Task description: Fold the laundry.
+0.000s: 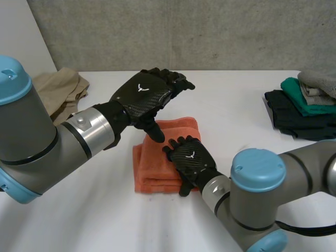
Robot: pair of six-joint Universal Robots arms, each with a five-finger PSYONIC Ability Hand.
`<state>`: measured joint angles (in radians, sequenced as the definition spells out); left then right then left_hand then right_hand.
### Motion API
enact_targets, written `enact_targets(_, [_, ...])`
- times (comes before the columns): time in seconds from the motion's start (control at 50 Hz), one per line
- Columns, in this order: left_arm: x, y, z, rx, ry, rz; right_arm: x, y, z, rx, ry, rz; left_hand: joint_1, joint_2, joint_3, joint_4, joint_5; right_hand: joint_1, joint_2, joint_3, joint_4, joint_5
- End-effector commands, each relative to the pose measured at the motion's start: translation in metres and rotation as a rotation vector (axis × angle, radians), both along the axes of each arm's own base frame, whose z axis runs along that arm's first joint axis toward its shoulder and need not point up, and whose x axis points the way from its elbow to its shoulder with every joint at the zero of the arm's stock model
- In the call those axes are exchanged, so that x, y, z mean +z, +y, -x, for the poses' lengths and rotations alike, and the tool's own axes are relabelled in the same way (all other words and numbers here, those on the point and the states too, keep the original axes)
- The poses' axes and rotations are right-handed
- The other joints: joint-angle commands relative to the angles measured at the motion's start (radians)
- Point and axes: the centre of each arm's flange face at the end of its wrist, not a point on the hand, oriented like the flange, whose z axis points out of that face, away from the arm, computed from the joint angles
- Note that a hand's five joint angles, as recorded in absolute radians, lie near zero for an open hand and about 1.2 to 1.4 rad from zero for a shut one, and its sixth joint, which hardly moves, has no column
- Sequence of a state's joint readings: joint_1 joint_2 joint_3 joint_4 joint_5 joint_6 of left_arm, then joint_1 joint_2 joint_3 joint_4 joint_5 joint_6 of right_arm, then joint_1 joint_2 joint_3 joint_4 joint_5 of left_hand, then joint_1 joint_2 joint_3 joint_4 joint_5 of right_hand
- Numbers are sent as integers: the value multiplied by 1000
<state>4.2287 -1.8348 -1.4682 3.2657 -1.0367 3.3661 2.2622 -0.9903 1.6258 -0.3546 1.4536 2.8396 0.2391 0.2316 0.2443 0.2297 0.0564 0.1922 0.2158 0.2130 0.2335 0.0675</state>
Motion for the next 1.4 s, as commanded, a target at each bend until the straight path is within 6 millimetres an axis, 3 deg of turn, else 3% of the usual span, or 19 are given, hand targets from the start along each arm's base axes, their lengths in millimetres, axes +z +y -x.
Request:
enact_targets(0.02, [-2, 1, 1, 7, -7, -5, -15, -18, -10, -38, 16, 90, 48, 55, 43, 57, 56, -18, -41, -38, -59, -68])
enact_targets(0.28, [-2, 1, 1, 7, -7, -7, -18, -35, -22, -46, 31, 159, 51, 58, 46, 60, 59, 459, 435, 438, 418, 409])
enact_targets(0.64, [-1, -2, -1, 31, -5, -5, -12, -40, -26, -41, 8, 165, 51, 58, 46, 60, 59, 442, 418, 421, 400, 392])
enact_targets(0.68, [-1, -2, -1, 31, -4, -4, -12, -41, -28, -32, 9, 171, 51, 58, 46, 60, 59, 512, 488, 491, 470, 462])
enact_targets(0.76, [-1, -2, -1, 31, -5, -5, -19, -46, -33, -21, 4, 170, 54, 61, 48, 63, 62, 969, 945, 948, 928, 919])
enact_targets(0.78, [-1, -3, -2, 33, -4, -4, -18, -48, -35, -16, 2, 175, 51, 58, 46, 60, 59, 1200, 1176, 1179, 1159, 1150])
enact_targets(0.92, [6, -3, -3, 39, 6, 15, -4, -59, -40, -16, -8, 235, 54, 61, 48, 63, 62, 1204, 1180, 1183, 1163, 1154])
enact_targets(1.08, [17, -13, -15, 87, 22, 41, 44, -99, -29, -29, -78, 362, 68, 76, 63, 78, 77, 1204, 1180, 1183, 1163, 1154])
enact_targets(1.14, [21, -15, -17, 100, 28, 50, 70, -117, -26, 6, -127, 427, 68, 76, 63, 78, 77, 1204, 1180, 1183, 1163, 1154])
enact_targets(1.16, [21, -15, -17, 102, 28, 51, 88, -130, -20, -4, -150, 473, 68, 76, 63, 78, 77, 1204, 1180, 1183, 1163, 1154])
enact_targets(1.22, [24, -15, -18, 107, 32, 58, 117, -150, -6, -32, -181, 543, 68, 76, 63, 78, 77, 1204, 1180, 1183, 1163, 1154])
enact_targets(1.24, [24, -15, -18, 108, 32, 58, 134, -163, 3, -59, -196, 589, 68, 76, 63, 78, 77, 1204, 1180, 1183, 1163, 1154])
enact_targets(1.3, [25, -15, -18, 108, 34, 62, 162, -185, 23, -115, -217, 663, 71, 79, 66, 81, 79, 1204, 1180, 1183, 1163, 1154])
enact_targets(1.32, [26, -14, -19, 110, 35, 64, 181, -199, 38, -154, -234, 711, 68, 76, 63, 78, 77, 1204, 1180, 1183, 1163, 1154])
enact_targets(1.38, [26, -14, -19, 108, 38, 57, 208, -221, 66, -214, -257, 776, 71, 79, 66, 81, 79, 1204, 1180, 1183, 1163, 1154])
enact_targets(1.4, [26, -14, -19, 108, 44, 52, 223, -236, 88, -260, -272, 813, 71, 79, 66, 81, 79, 1204, 1180, 1183, 1163, 1154])
